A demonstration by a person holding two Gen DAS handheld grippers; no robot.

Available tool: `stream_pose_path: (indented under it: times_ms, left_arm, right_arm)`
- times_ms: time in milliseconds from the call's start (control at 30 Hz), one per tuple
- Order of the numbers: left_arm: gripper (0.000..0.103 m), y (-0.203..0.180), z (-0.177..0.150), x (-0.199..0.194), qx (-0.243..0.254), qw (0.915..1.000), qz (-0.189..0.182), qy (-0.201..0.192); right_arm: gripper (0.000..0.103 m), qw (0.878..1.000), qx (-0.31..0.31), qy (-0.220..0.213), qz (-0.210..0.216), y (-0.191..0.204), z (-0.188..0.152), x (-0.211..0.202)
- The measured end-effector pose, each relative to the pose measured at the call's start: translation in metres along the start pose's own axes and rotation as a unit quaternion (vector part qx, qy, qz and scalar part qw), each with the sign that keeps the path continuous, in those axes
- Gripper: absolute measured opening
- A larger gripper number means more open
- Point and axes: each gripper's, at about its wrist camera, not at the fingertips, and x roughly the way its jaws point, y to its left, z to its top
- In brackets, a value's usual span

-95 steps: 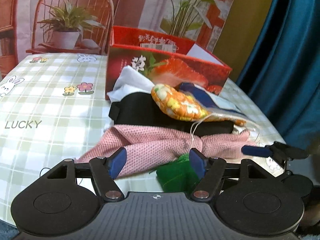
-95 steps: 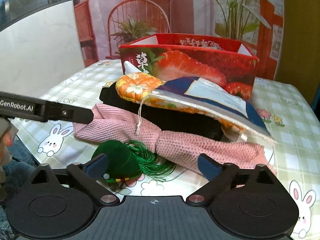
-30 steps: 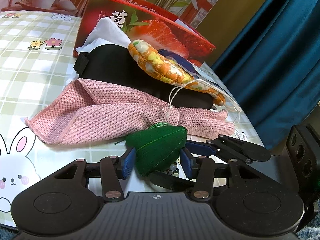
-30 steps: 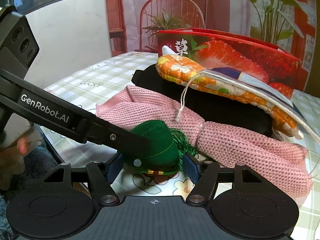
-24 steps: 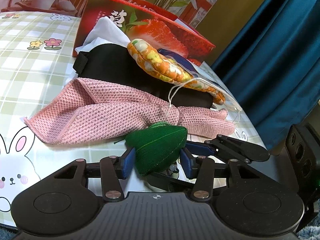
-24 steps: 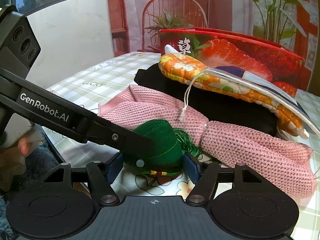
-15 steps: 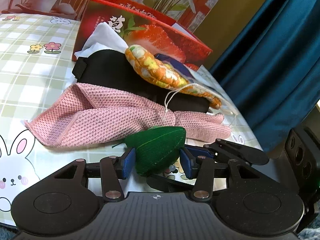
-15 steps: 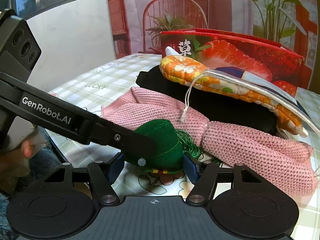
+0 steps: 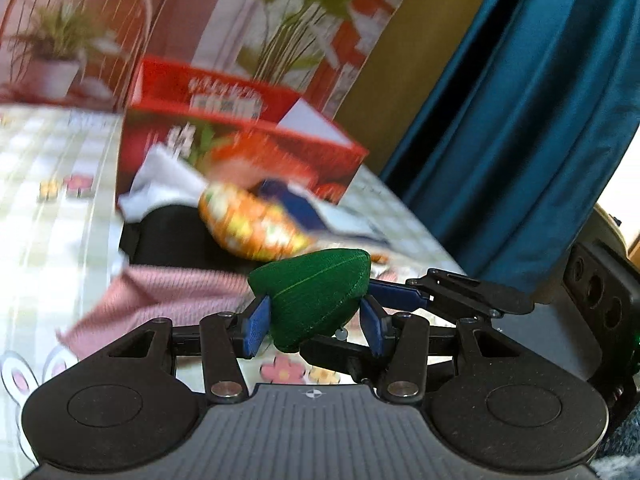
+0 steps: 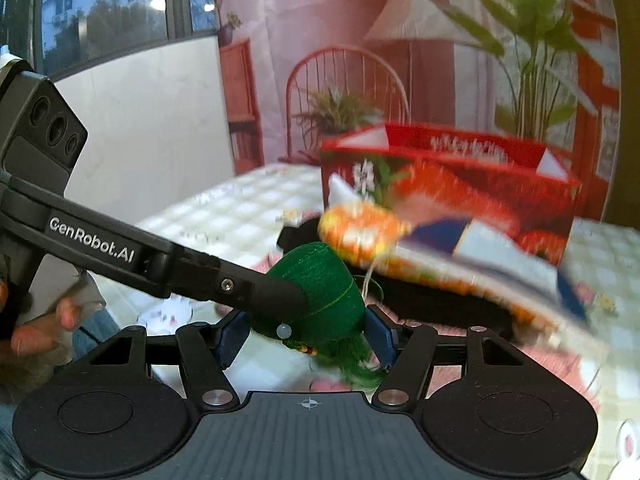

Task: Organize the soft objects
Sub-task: 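Lift the green pouch with both tools and carry it over the red box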

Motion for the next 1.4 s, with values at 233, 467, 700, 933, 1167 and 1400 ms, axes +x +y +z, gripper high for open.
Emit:
stream_pose_path:
  times_ms: [233,467,700,933,1167,1400]
  left_arm:
    - [0.051,-0.015,0.044,-0.017,0.022,0.9989,-0.010,-0.040]
    - [0.051,-0.027,0.107,-0.023,0.055,0.9947,-0.011,-0.086]
    - [0.051,-0.029,0.178,0.008,0.091,0.9894,0.002,-0.113]
    - [0.051,-0.014,0.216,0.047,0.085,0.9893,-0.004,-0.118]
    - [0.051,0.005,0.213,0.112,0.060,0.9957,-0.012,-0.069]
    - [0.051,0.015,0.196,0.161,0.032,0.9993,-0.007,-0.019]
  right_arm:
    - [0.060,0.999,-0.025,-0.040,-0.019,0.000,0.043,-0.019]
    - [0.060,0.995,-0.053,-0.081,-0.027,-0.012,0.107,-0.026]
    - [0.060,0.987,-0.106,-0.111,-0.045,-0.044,0.174,-0.008]
    - [0.061,0.983,-0.117,-0.125,-0.068,-0.089,0.217,0.026]
    - [0.060,0.986,-0.113,-0.083,-0.095,-0.127,0.206,0.067]
    - [0.061,0.993,-0.032,-0.041,-0.110,-0.167,0.174,0.091]
